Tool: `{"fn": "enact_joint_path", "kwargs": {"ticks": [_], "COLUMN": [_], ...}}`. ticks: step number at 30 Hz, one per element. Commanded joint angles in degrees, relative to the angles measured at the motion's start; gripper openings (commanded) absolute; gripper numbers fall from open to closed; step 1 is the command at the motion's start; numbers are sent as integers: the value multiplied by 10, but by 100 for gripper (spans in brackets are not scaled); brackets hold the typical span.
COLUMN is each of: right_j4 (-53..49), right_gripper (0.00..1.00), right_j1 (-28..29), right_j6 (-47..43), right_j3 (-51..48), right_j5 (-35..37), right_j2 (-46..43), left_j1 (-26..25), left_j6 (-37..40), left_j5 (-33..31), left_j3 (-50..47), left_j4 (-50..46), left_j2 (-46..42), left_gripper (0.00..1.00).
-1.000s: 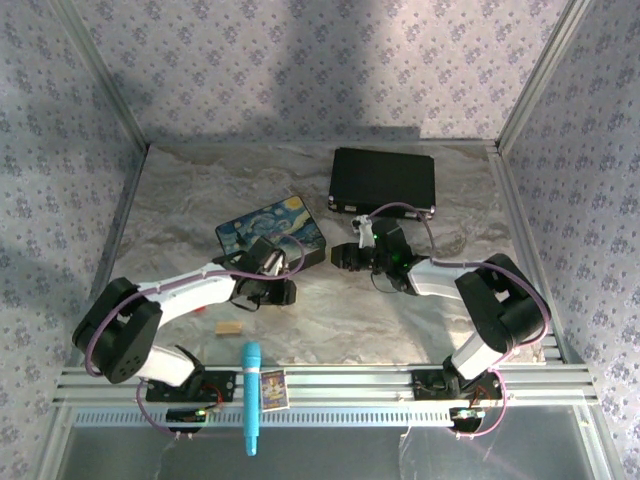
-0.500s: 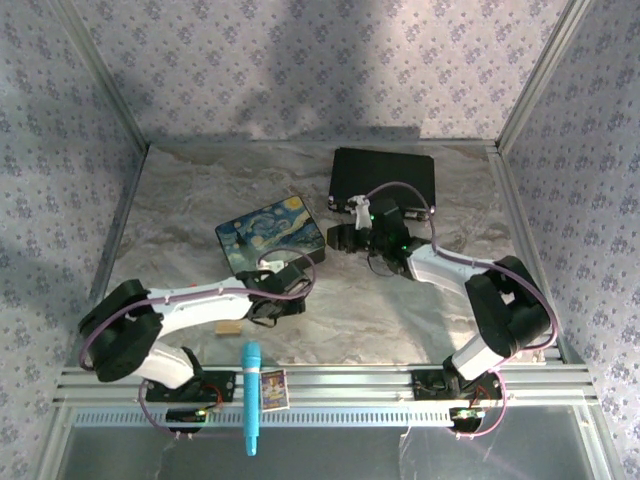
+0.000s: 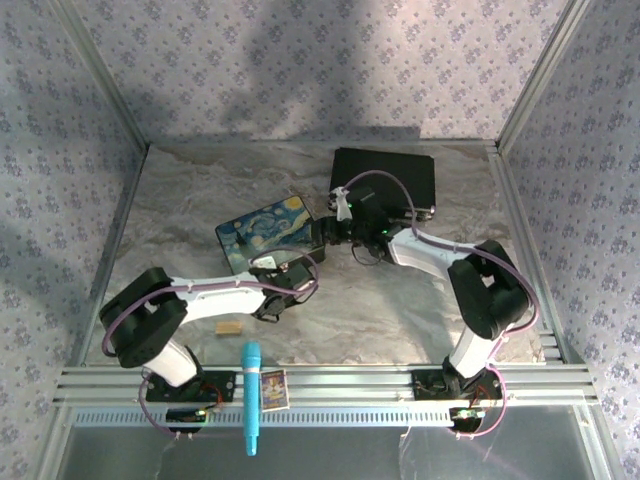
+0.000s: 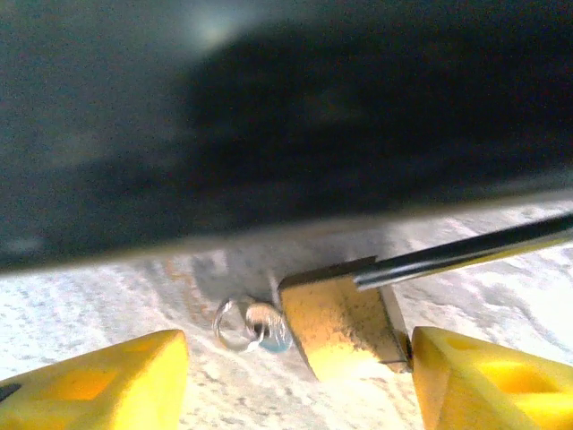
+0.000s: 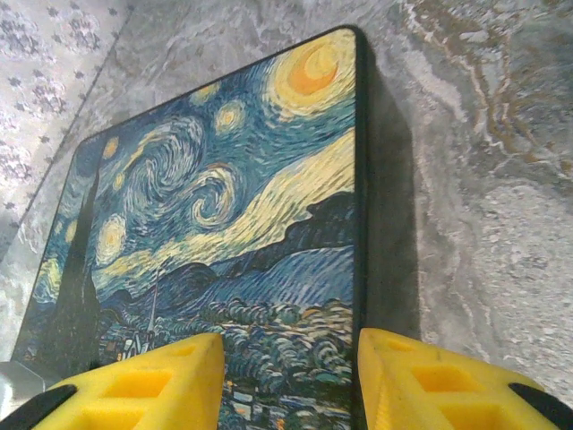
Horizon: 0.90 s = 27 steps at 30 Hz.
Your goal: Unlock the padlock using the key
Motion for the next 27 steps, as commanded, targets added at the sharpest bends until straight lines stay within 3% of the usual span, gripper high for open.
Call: {"fn": "enact_joint_path", "kwargs": {"ticks": [1, 7, 13, 17, 23, 27], "right_j4": [-29, -30, -18, -18, -16, -15], "right_gripper": [44, 44, 44, 46, 46, 46], "right_j1": [2, 3, -1, -7, -3, -3], "right_j6": [-14, -12, -20, -16, -13, -13], "right_j3": [29, 39, 35, 44, 49, 46], "right_j5": [16, 9, 0, -3, -11, -12], "right_j2": [14, 29, 30, 38, 57, 62], "left_j1": [3, 16, 19, 36, 69, 39], "left_j6": [-30, -5, 35, 6, -15, -35], "left_j5": [-12, 15, 19, 23, 43, -23], "left_j3": [-34, -61, -33, -25, -67, -40], "left_j4": [-14, 54, 85, 78, 150, 77], "left_j2": [-32, -48, -48, -42, -31, -48], "left_gripper": [62, 52, 59, 63, 56, 53]}}
